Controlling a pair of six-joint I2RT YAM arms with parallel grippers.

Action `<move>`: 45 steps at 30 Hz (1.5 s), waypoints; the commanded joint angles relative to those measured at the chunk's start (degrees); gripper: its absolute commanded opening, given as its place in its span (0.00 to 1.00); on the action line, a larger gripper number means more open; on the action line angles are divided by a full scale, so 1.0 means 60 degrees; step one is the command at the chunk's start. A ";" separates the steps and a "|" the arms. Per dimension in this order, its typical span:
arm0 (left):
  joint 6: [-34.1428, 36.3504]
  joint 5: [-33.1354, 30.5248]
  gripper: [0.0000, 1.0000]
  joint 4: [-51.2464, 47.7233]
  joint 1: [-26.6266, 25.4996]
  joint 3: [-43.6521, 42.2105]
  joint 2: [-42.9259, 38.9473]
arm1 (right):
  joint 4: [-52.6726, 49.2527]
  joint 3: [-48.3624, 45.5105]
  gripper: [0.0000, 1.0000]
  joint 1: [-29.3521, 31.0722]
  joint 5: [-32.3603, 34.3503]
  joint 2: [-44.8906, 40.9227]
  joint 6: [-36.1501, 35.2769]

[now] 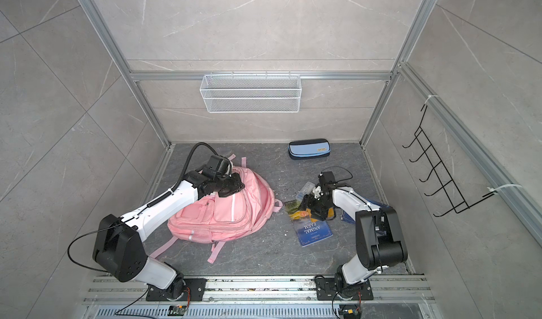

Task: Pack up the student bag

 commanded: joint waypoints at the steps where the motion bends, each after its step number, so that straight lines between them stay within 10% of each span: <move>1: 0.0893 -0.0526 0.05 -0.0535 -0.0218 -0.0042 0.0228 | 0.0020 0.0508 0.72 -0.0189 0.0830 0.0394 -0.0390; 11: 0.1271 -0.1791 0.84 -0.2042 -0.1627 0.1765 0.0771 | -0.0226 0.1248 0.71 -0.0482 0.1294 0.0895 -0.1024; 14: 0.1019 -0.1857 0.92 -0.2086 -0.2237 0.1996 0.0817 | -0.0528 0.1083 0.71 -0.0492 0.1867 0.0469 -0.1380; 30: -0.0673 0.1105 0.80 0.1568 -0.3186 0.2116 0.3693 | -0.0900 -0.0543 0.72 -0.1221 0.1183 -0.0944 -0.0716; 45: -0.0882 0.1957 0.70 0.2392 -0.3111 0.2238 0.5219 | -0.0118 -0.0761 0.68 -0.1617 -0.0446 0.0851 -0.1084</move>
